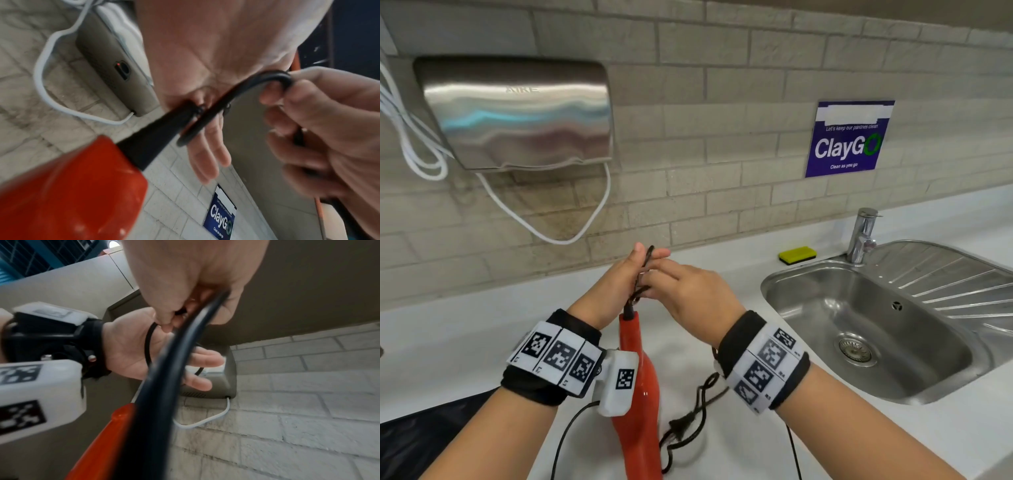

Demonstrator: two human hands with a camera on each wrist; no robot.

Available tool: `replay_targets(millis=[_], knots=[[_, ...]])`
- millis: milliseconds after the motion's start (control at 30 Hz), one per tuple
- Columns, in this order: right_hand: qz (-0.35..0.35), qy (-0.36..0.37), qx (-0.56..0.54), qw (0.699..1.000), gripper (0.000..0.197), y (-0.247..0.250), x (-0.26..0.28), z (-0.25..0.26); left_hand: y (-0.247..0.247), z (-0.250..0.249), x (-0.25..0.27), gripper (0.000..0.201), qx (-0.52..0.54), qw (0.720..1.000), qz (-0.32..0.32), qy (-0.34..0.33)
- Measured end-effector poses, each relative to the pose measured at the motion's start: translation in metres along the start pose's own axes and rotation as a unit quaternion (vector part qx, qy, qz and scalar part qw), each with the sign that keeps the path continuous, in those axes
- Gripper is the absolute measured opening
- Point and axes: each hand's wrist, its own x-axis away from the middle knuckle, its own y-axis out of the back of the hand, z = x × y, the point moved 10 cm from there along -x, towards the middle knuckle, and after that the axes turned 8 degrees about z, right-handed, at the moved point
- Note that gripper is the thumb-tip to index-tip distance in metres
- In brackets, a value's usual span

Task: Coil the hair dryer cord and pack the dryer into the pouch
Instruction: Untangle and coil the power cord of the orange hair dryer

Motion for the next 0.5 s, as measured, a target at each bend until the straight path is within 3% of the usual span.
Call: replay_targets(millis=[67, 200, 333, 500], knots=[[-0.013, -0.035, -0.029, 0.999, 0.033, 0.003, -0.007, -0.007, -0.006, -0.005, 0.001, 0.092, -0.030, 0.999, 0.012, -0.005], [-0.002, -0.140, -0.127, 0.982, 0.031, 0.004, -0.014, -0.034, -0.021, -0.013, 0.001, 0.078, -0.027, 0.995, 0.093, -0.033], [0.024, -0.187, -0.185, 0.965, 0.027, -0.003, -0.016, -0.056, -0.025, -0.006, 0.002, 0.073, 0.017, 0.988, 0.154, -0.005], [0.088, -0.224, -0.249, 0.938, 0.027, -0.030, -0.009, -0.072, -0.018, 0.004, 0.001, 0.075, 0.038, 0.988, 0.128, 0.073]])
